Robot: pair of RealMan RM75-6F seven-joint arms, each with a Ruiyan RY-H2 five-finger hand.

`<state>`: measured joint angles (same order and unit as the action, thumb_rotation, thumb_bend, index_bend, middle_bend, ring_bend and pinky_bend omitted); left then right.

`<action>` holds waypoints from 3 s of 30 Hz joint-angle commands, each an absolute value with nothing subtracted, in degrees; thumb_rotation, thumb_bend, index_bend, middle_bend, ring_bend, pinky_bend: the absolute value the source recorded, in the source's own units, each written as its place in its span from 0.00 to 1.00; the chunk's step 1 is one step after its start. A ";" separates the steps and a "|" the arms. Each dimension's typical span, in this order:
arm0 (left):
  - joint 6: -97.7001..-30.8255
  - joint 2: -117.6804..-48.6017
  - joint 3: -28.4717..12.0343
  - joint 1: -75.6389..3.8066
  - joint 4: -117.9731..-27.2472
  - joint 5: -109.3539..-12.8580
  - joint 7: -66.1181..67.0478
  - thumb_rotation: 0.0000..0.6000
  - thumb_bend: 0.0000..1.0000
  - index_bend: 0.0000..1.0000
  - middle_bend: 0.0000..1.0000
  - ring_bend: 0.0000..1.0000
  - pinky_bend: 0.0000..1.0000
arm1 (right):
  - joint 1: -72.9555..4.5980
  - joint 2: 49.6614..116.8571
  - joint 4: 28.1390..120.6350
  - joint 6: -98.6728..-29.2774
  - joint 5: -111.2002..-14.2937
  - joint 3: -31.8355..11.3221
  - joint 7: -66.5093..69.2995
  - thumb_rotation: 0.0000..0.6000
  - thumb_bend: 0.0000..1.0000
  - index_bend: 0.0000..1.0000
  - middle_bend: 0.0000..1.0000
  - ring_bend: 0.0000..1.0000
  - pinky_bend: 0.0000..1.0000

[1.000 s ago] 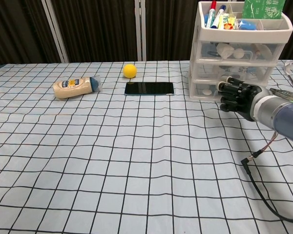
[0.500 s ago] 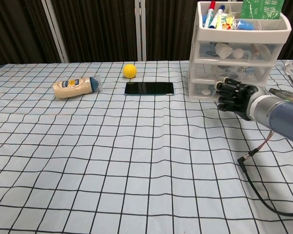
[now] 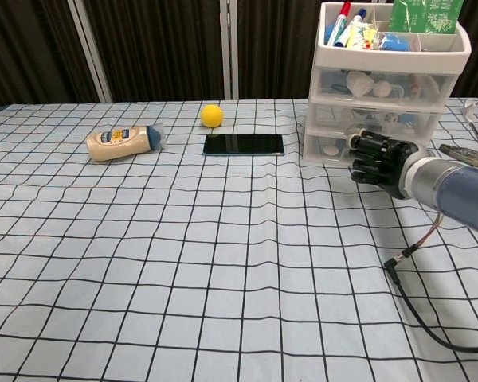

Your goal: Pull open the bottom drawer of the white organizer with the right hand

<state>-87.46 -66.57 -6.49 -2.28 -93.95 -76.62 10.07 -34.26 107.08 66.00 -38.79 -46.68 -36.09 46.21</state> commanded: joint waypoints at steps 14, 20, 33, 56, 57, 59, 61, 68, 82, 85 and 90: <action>-87.91 -66.30 -6.05 -2.03 -94.70 -77.14 10.41 1.00 0.04 0.00 0.00 0.00 0.00 | -31.01 105.00 72.08 -38.64 -49.69 -34.34 47.76 1.00 0.50 0.27 0.99 0.99 0.86; -88.22 -66.23 -5.74 -1.90 -95.07 -77.73 10.65 1.00 0.04 0.00 0.00 0.00 0.00 | -28.69 103.58 75.38 -38.75 -51.33 -32.92 49.01 1.00 0.50 0.27 0.99 0.99 0.86; -89.76 -65.63 -5.13 -1.19 -96.00 -79.62 9.96 1.00 0.04 0.00 0.00 0.00 0.00 | -23.83 101.15 81.46 -39.46 -56.63 -28.63 51.75 1.00 0.49 0.27 0.99 0.99 0.86; -90.43 -65.33 -4.37 -0.73 -96.73 -81.33 10.48 1.00 0.04 0.00 0.00 0.00 0.00 | -22.29 94.35 88.41 -52.49 -76.00 -18.75 27.76 1.00 0.39 0.16 0.92 0.94 0.81; -90.52 -65.39 -4.34 -0.69 -96.77 -81.39 10.67 1.00 0.04 0.00 0.00 0.00 0.00 | -22.48 94.28 88.89 -53.40 -75.26 -18.99 24.95 1.00 0.39 0.16 0.92 0.94 0.81; -90.70 -65.51 -4.25 -0.63 -96.89 -81.60 11.09 1.00 0.04 0.00 0.00 0.00 0.00 | -22.92 94.15 89.99 -55.75 -73.90 -19.65 19.13 1.00 0.39 0.16 0.92 0.94 0.81; -90.87 -65.65 -4.13 -0.57 -96.97 -81.84 11.54 1.00 0.04 0.00 0.00 0.00 0.00 | -23.40 93.73 91.08 -56.93 -72.44 -20.17 14.89 1.00 0.39 0.16 0.92 0.94 0.81; -91.75 -66.12 -3.65 -0.31 -97.40 -83.15 13.16 1.00 0.04 0.00 0.00 0.00 0.00 | -26.56 91.48 94.56 -59.01 -64.06 -21.80 -3.38 1.00 0.39 0.15 0.92 0.94 0.81; -91.66 -65.93 -3.82 -0.06 -97.77 -82.69 13.26 1.00 0.04 0.00 0.00 0.00 0.00 | -34.55 92.37 97.55 -66.91 -42.35 -23.40 -29.75 1.00 0.39 0.14 0.92 0.94 0.81; -91.51 -65.88 -3.84 -0.10 -97.80 -82.61 13.23 1.00 0.04 0.00 0.00 0.00 0.00 | -35.88 92.92 97.21 -68.15 -40.15 -23.49 -32.11 1.00 0.39 0.14 0.93 0.94 0.81; -91.34 -65.80 -3.93 -0.11 -97.79 -82.40 13.08 1.00 0.04 0.00 0.00 0.00 0.00 | -37.51 93.33 96.83 -68.86 -37.45 -23.27 -34.25 1.00 0.39 0.18 0.94 0.94 0.81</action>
